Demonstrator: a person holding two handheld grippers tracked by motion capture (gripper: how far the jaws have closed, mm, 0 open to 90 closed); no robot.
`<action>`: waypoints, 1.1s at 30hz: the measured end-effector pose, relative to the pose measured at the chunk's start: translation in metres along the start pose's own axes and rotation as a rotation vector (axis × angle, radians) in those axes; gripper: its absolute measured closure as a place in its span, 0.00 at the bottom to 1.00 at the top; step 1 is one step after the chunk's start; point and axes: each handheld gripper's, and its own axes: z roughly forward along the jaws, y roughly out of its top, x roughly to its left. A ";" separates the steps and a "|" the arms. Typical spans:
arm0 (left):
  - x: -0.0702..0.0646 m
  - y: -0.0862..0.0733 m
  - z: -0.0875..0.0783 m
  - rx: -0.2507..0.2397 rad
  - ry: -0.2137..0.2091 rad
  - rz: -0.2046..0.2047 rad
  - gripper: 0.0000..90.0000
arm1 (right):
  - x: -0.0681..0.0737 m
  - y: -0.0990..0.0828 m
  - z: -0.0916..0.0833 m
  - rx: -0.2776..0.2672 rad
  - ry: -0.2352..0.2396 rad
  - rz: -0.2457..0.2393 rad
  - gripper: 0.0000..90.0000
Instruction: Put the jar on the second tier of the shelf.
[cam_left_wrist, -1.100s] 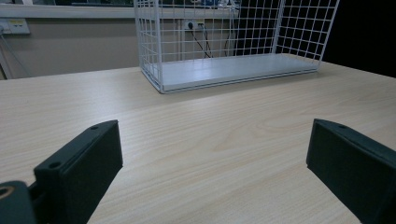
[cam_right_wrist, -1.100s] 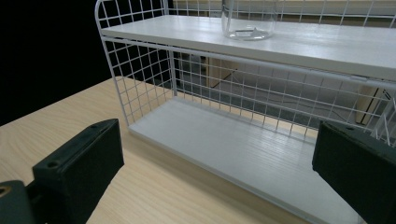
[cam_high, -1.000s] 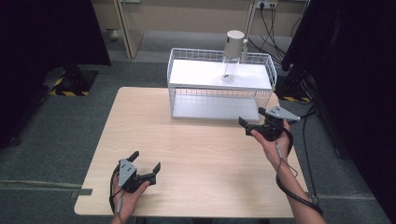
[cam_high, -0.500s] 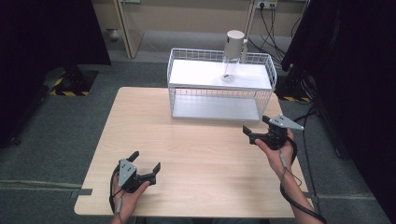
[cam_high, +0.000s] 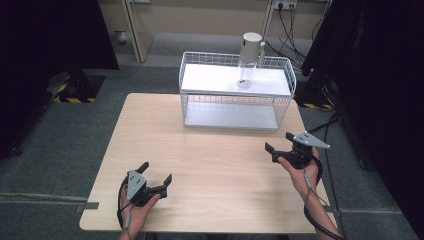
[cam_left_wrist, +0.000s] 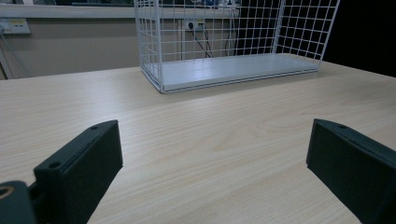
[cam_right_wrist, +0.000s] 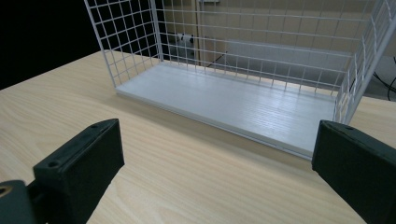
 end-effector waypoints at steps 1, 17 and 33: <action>0.000 0.000 0.000 0.000 0.000 0.000 0.03 | 0.000 -0.002 -0.001 0.001 -0.001 0.000 0.03; 0.000 0.000 0.000 0.001 0.003 0.001 0.03 | -0.005 -0.026 -0.014 0.022 -0.030 0.017 0.03; 0.000 0.000 0.000 0.001 0.006 0.000 0.03 | -0.015 -0.055 -0.026 0.038 -0.070 0.050 0.03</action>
